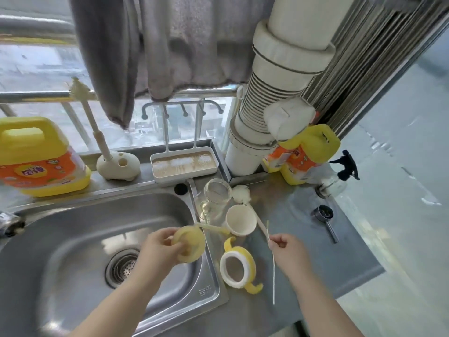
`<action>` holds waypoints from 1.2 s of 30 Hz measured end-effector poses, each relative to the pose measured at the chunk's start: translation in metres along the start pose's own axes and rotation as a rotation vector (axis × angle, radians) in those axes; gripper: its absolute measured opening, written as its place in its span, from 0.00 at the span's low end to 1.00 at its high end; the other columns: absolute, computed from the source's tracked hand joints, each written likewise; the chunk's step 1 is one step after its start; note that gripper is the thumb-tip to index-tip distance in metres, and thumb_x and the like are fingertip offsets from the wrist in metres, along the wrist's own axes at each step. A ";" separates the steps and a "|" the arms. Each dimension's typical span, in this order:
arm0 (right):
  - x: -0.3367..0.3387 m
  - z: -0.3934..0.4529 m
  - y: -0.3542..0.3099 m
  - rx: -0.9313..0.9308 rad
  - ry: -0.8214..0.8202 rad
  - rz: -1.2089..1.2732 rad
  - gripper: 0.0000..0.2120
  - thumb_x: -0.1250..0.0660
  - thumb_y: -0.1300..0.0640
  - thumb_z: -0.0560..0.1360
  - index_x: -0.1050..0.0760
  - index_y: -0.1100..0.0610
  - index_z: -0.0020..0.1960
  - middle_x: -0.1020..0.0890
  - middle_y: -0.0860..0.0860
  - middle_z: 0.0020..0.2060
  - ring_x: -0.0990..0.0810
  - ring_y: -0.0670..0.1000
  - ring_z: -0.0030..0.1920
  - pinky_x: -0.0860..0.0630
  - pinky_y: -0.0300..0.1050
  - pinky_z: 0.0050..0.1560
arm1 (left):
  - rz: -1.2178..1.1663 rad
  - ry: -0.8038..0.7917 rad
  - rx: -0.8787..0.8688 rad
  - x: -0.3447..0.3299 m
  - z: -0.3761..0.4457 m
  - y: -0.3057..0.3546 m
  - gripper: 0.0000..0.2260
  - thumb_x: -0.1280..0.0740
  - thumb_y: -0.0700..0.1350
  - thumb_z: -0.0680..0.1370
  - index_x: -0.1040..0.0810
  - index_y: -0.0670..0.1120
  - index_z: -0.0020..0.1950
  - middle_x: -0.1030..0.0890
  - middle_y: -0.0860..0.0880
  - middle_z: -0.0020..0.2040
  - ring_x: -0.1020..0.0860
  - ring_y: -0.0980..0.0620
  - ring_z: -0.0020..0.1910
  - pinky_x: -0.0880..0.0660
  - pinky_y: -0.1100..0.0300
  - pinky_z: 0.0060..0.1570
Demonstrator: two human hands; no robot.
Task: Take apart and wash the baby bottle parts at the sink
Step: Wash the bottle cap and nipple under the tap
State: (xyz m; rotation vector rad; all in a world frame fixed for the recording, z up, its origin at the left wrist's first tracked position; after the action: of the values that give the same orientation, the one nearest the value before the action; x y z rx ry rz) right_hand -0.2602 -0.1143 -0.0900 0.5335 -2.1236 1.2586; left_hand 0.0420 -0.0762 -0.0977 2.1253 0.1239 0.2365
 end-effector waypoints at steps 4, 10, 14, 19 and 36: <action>-0.020 0.012 0.023 -0.041 -0.050 -0.107 0.01 0.32 0.58 0.75 0.22 0.54 0.46 0.22 0.47 0.39 0.24 0.47 0.41 0.34 0.38 0.41 | 0.027 -0.007 0.011 -0.013 0.012 -0.010 0.12 0.31 0.31 0.73 0.20 0.48 0.42 0.16 0.50 0.32 0.18 0.49 0.35 0.22 0.59 0.36; -0.034 0.021 0.039 -0.058 -0.083 -0.089 0.08 0.31 0.62 0.74 0.25 0.52 0.39 0.22 0.44 0.32 0.20 0.51 0.41 0.29 0.40 0.43 | 0.074 -0.003 0.040 -0.025 0.024 -0.025 0.11 0.31 0.32 0.73 0.19 0.49 0.44 0.16 0.46 0.37 0.17 0.44 0.42 0.21 0.49 0.48; -0.037 0.025 0.047 -0.065 -0.102 -0.100 0.06 0.30 0.63 0.73 0.24 0.53 0.41 0.23 0.44 0.33 0.21 0.50 0.40 0.30 0.38 0.41 | 0.058 -0.042 0.058 -0.037 0.028 -0.028 0.11 0.31 0.32 0.73 0.19 0.49 0.45 0.16 0.50 0.34 0.18 0.51 0.37 0.23 0.58 0.41; -0.027 0.025 0.031 0.006 -0.040 -0.094 0.04 0.32 0.61 0.74 0.24 0.54 0.46 0.23 0.44 0.35 0.25 0.44 0.37 0.34 0.30 0.35 | 0.026 -0.024 0.084 -0.033 0.032 -0.029 0.10 0.31 0.32 0.73 0.20 0.47 0.47 0.16 0.46 0.40 0.17 0.45 0.43 0.21 0.51 0.49; -0.031 0.022 -0.112 0.329 -0.181 0.085 0.09 0.32 0.56 0.74 0.27 0.43 0.39 0.18 0.49 0.34 0.18 0.47 0.36 0.19 0.48 0.43 | -0.085 -0.141 -0.143 -0.071 0.040 0.066 0.10 0.27 0.40 0.72 0.20 0.49 0.51 0.16 0.47 0.46 0.18 0.47 0.47 0.21 0.53 0.52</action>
State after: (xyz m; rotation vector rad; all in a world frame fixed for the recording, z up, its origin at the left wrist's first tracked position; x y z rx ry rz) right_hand -0.1754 -0.1850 -0.0468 0.7254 -2.1128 1.6788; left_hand -0.0193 -0.1579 -0.0713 1.9822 0.1113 0.0438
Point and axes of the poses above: each hand's wrist, its own z-axis towards the middle knuckle, its own x-axis out of the back of the hand, y = z × x, the point moved 9 cm from there along z, towards the middle knuckle
